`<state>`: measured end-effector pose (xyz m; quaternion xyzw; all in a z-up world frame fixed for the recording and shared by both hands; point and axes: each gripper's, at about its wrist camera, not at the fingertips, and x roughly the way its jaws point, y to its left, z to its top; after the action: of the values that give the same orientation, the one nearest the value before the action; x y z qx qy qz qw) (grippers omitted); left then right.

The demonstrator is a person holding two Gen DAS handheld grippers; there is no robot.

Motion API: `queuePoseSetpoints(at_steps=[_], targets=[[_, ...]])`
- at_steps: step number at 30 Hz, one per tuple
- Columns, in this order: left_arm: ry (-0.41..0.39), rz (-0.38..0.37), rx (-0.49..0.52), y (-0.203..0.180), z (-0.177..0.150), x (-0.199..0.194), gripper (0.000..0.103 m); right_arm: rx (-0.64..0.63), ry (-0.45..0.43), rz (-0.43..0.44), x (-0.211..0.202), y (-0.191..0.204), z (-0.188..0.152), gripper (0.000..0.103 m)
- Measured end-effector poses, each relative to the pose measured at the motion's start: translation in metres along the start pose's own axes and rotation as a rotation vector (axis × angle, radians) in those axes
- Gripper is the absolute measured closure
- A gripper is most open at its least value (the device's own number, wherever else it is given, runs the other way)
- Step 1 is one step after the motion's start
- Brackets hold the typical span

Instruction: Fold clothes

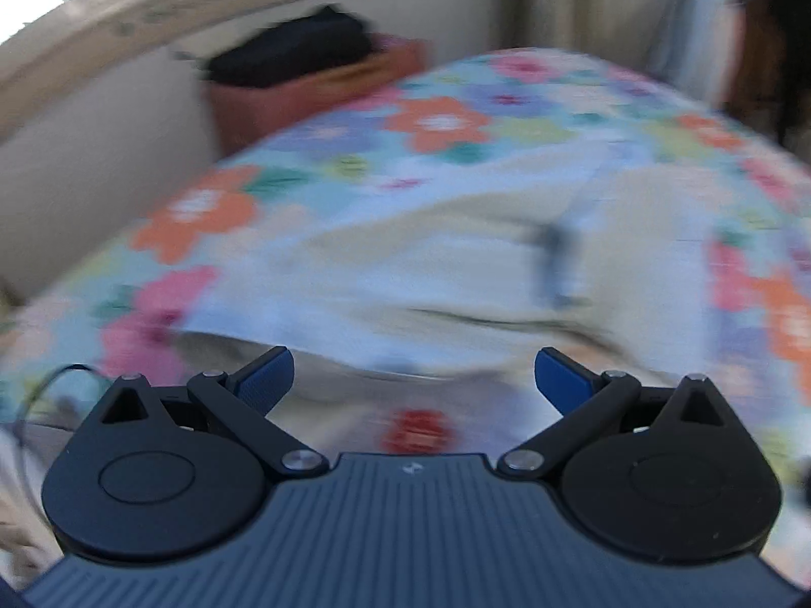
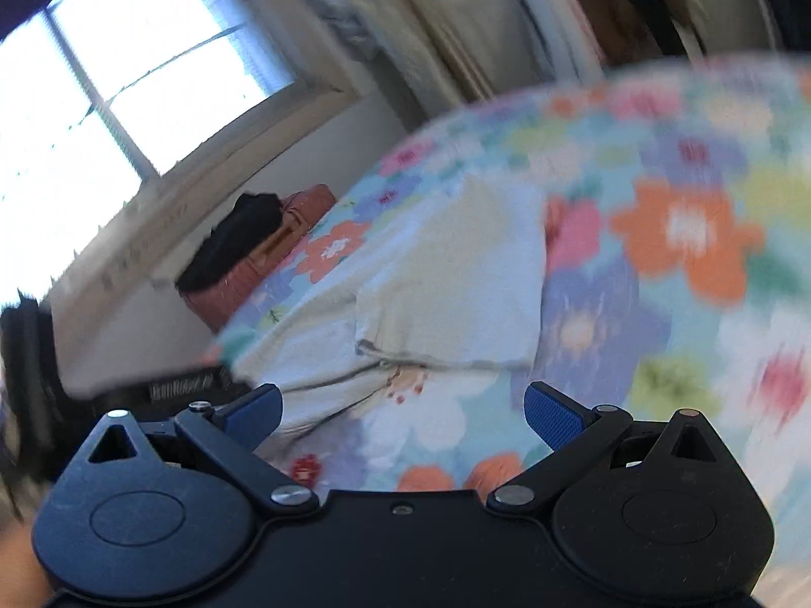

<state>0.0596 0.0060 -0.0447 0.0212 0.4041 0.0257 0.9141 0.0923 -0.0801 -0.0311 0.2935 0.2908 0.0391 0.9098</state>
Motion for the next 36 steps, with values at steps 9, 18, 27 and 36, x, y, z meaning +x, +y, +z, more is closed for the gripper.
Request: queuePoseSetpoints(at_steps=[9, 18, 27, 36], targets=[[0.061, -0.098, -0.520, 0.094, 0.000, 0.067, 0.003, 0.076, 0.026, 0.092, 0.053, -0.027, 0.023, 0.000], [0.145, -0.027, -0.648, 0.098, -0.010, 0.122, 0.005, 0.113, 0.158, 0.156, 0.162, -0.017, 0.068, 0.000], [0.177, -0.034, -0.801, 0.118, 0.001, 0.171, 0.000, 0.136, 0.134, 0.024, 0.248, -0.021, 0.101, 0.000], [0.193, -0.043, -0.574, 0.084, 0.022, 0.180, 0.009, 0.112, 0.219, 0.137, 0.298, 0.008, 0.075, 0.001]])
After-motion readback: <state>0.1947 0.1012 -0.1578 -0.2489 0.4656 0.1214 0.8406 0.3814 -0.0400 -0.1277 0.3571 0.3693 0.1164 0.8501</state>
